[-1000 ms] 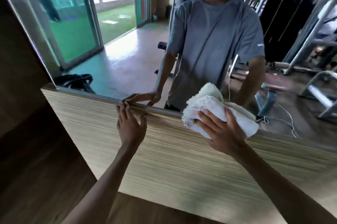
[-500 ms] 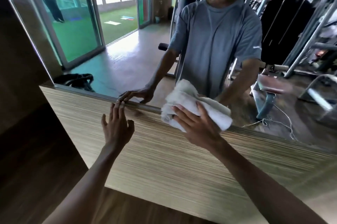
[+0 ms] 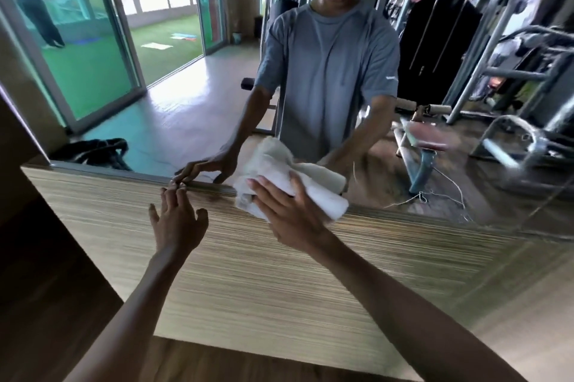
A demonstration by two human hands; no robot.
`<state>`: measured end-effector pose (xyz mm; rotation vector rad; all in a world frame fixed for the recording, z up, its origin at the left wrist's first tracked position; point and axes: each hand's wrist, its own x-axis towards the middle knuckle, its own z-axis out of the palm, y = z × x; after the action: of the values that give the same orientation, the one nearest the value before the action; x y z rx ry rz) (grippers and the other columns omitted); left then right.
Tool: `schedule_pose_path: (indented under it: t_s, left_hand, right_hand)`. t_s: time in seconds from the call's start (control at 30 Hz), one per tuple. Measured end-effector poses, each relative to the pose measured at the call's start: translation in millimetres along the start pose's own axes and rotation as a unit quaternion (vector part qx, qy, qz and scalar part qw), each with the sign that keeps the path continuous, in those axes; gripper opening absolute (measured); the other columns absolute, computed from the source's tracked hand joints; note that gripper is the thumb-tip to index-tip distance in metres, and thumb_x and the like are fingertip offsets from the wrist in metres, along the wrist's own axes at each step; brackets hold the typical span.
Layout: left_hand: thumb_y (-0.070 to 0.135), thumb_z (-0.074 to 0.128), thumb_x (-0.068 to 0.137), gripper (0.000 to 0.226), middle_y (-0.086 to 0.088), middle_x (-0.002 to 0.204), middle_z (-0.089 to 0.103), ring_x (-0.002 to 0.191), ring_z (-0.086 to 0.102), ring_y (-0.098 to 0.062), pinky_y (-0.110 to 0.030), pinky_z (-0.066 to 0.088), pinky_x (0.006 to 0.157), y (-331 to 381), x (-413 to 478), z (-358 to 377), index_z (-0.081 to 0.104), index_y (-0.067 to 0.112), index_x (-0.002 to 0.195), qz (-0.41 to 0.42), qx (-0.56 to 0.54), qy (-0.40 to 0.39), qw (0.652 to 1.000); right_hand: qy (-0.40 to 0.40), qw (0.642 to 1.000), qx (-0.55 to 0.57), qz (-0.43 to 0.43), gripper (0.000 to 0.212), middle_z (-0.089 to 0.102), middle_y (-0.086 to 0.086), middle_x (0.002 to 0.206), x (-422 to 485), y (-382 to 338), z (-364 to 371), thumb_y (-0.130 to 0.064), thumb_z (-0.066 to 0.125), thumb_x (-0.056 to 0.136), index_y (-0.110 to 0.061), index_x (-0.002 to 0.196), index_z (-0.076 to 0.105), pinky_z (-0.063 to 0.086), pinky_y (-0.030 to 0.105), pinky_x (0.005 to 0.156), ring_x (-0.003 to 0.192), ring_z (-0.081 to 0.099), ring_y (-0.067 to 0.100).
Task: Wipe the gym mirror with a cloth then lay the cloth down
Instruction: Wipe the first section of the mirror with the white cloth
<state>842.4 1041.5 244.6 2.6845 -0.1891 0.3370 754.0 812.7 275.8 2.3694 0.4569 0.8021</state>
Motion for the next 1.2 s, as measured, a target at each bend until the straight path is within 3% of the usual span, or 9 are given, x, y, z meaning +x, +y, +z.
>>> schedule_pose_path:
  t_s: [0.13,0.27,0.33,0.5,0.6,0.73,0.87,1.07,1.2]
  left_hand:
    - [0.02,0.057,0.095,0.058,-0.031,0.151,0.034,0.146,0.025,-0.042,-0.061,0.013,0.118,16,5,-2,0.037,-0.009,0.14,-0.047,0.022,-0.005,0.999]
    - [0.023,0.046,0.099,0.054,-0.033,0.156,0.022,0.153,0.005,-0.038,-0.063,-0.004,0.119,60,-6,7,0.034,-0.013,0.139,-0.09,-0.021,0.001,0.996]
    - [0.021,0.047,0.098,0.05,-0.035,0.153,0.025,0.153,0.005,-0.038,-0.064,-0.007,0.117,90,-23,22,0.037,-0.014,0.134,-0.082,-0.044,0.018,0.996]
    - [0.041,0.037,0.086,0.051,-0.045,0.12,0.048,0.119,0.045,-0.052,-0.074,0.022,0.105,186,-87,77,0.043,-0.002,0.113,0.015,-0.091,0.065,0.994]
    - [0.044,0.038,0.085,0.043,-0.043,0.111,0.053,0.108,0.049,-0.049,-0.069,0.032,0.097,243,-121,102,0.037,0.009,0.111,0.079,-0.116,0.072,0.987]
    - [0.042,0.042,0.083,0.037,-0.026,0.106,0.056,0.103,0.043,-0.034,-0.05,0.028,0.093,300,-146,119,0.041,0.014,0.107,0.169,-0.139,0.101,0.971]
    - [0.038,0.047,0.084,0.029,-0.015,0.101,0.057,0.098,0.042,-0.029,-0.044,0.028,0.089,332,-156,128,0.045,0.015,0.101,0.272,-0.142,0.132,0.943]
    - [0.03,0.049,0.085,0.023,-0.016,0.095,0.054,0.089,0.042,-0.03,-0.042,0.037,0.079,329,-146,130,0.044,0.013,0.1,0.329,-0.146,0.16,0.919]
    - [0.029,0.052,0.084,0.019,-0.011,0.09,0.055,0.084,0.049,-0.032,-0.041,0.038,0.072,335,-139,119,0.056,0.01,0.089,0.341,-0.133,0.166,0.916]
  right_hand:
    - [0.004,1.0,0.003,-0.012,0.061,0.025,0.005,0.163,4,7,1,-0.009,0.014,0.096,-0.02,0.144,0.05,0.003,0.059,0.119,0.152,0.019,0.021]
    - [0.009,0.999,-0.014,-0.038,0.054,0.029,0.002,0.162,-32,43,6,-0.026,0.042,0.092,-0.025,0.145,0.049,0.002,0.056,0.12,0.15,0.023,0.018]
    - [-0.002,0.999,-0.029,-0.041,0.058,0.028,0.002,0.162,-61,61,7,-0.034,0.047,0.089,-0.026,0.146,0.047,0.004,0.056,0.119,0.15,0.023,0.017]
    - [0.037,0.999,-0.005,0.004,0.048,0.041,0.0,0.156,-161,125,20,-0.028,0.04,0.09,-0.022,0.132,0.062,0.008,0.054,0.12,0.146,0.035,0.018]
    - [0.055,0.998,-0.011,0.014,0.047,0.046,0.001,0.152,-228,168,24,-0.034,0.05,0.089,-0.021,0.132,0.063,0.01,0.055,0.119,0.143,0.039,0.019]
    - [0.061,0.997,-0.027,0.025,0.05,0.053,0.003,0.147,-311,223,29,-0.038,0.057,0.085,-0.02,0.13,0.062,0.024,0.058,0.109,0.14,0.039,0.021]
    - [0.064,0.995,-0.058,0.055,0.056,0.052,0.002,0.147,-367,262,28,-0.045,0.055,0.082,-0.025,0.134,0.052,0.031,0.054,0.1,0.14,0.037,0.022]
    - [0.132,0.971,-0.036,0.197,0.059,0.021,-0.003,0.164,-339,234,36,-0.042,0.051,0.086,-0.033,0.144,0.045,0.014,0.058,0.112,0.152,0.017,0.018]
    - [0.159,0.956,-0.02,0.246,0.066,0.023,0.002,0.162,-283,221,23,-0.047,0.051,0.086,-0.036,0.15,0.036,0.015,0.059,0.11,0.15,0.017,0.022]
